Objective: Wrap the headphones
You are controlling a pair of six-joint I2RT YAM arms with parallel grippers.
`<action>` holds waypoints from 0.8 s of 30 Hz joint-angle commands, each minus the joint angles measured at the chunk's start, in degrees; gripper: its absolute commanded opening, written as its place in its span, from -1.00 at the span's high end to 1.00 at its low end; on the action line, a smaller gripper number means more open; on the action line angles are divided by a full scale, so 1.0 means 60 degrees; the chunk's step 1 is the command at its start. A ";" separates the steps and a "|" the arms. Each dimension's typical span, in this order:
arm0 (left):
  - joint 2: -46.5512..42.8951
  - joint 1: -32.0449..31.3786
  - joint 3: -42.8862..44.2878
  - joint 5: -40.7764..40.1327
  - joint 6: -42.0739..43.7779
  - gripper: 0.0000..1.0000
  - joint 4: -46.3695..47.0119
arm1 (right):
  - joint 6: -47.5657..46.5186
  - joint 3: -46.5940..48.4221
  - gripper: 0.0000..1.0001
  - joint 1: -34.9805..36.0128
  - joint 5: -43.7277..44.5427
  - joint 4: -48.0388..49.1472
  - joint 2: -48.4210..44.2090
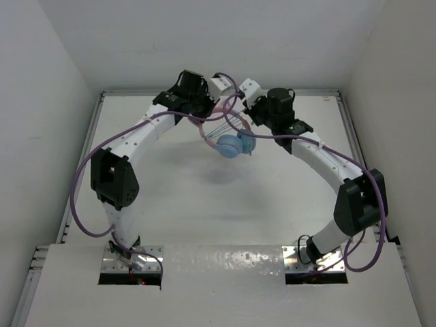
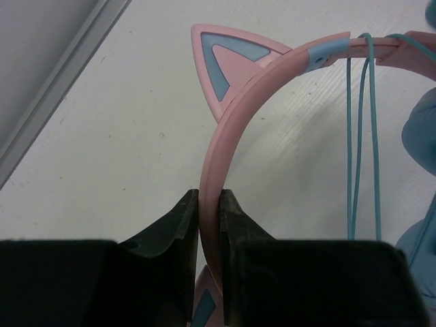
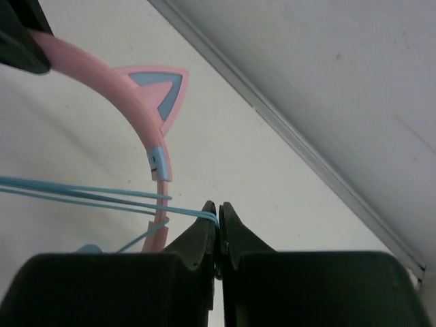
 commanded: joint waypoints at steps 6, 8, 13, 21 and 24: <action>-0.1104 0.0114 0.0730 0.1133 -0.0351 1.00 -0.1458 | 0.1751 -0.0733 0.93 -0.1251 0.0246 0.1743 -0.0076; -0.1119 0.0114 0.0789 0.1119 -0.0483 1.00 -0.1458 | 0.1854 -0.0966 0.91 -0.1339 -0.0032 0.1859 -0.0002; -0.1105 0.0100 0.0877 0.1280 -0.0615 1.00 -0.1517 | 0.2322 -0.1363 0.56 -0.1442 -0.0514 0.2313 0.0056; -0.1207 0.0114 0.0979 0.1632 -0.0981 1.00 -0.1605 | 0.2616 -0.1583 0.27 -0.1486 -0.1277 0.2461 0.0233; -0.1236 0.0114 0.0994 0.1544 -0.1084 1.00 -0.1605 | 0.2558 -0.2051 0.29 -0.1486 -0.1759 0.2533 0.0072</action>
